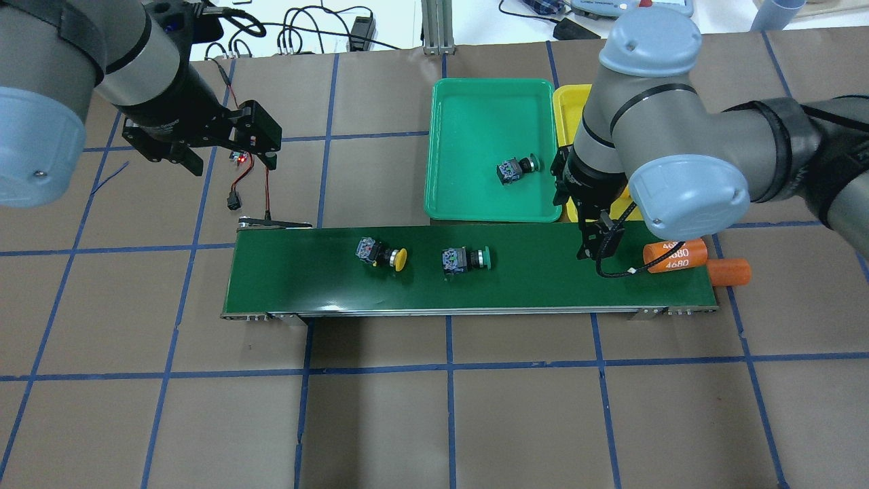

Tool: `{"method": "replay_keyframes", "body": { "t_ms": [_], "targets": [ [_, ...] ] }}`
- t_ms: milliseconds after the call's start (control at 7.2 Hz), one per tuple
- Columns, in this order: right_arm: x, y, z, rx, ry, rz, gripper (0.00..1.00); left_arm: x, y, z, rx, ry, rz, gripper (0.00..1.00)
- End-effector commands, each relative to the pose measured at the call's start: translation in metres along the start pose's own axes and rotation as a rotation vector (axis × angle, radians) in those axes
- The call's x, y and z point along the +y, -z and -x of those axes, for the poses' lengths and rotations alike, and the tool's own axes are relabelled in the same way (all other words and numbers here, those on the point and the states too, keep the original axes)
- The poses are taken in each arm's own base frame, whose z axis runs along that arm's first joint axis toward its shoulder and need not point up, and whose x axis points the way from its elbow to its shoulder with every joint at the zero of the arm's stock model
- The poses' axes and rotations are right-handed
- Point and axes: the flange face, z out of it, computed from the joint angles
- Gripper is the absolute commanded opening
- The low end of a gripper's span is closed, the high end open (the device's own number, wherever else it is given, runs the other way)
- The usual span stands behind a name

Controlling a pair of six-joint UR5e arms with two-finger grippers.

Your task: Sort buttons by color to trays

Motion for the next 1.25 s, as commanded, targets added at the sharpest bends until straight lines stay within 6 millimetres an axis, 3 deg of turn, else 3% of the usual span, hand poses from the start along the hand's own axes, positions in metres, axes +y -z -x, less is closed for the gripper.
{"method": "replay_keyframes", "body": {
  "t_ms": [0, 555, 1110],
  "targets": [
    [0.022, -0.016, 0.006, 0.005, -0.037, 0.04, 1.0, 0.0, 0.003, 0.002, -0.008, 0.009, -0.005, 1.0],
    [0.056, -0.063, 0.017, 0.052, -0.041, 0.024, 1.0, 0.003, 0.003, -0.001, -0.008, 0.016, 0.075, 1.0],
    [0.061, -0.069, 0.019, 0.058, -0.029, 0.012, 1.0, 0.002, 0.018, 0.004, -0.013, 0.01, 0.035, 1.0]
  ]
}}
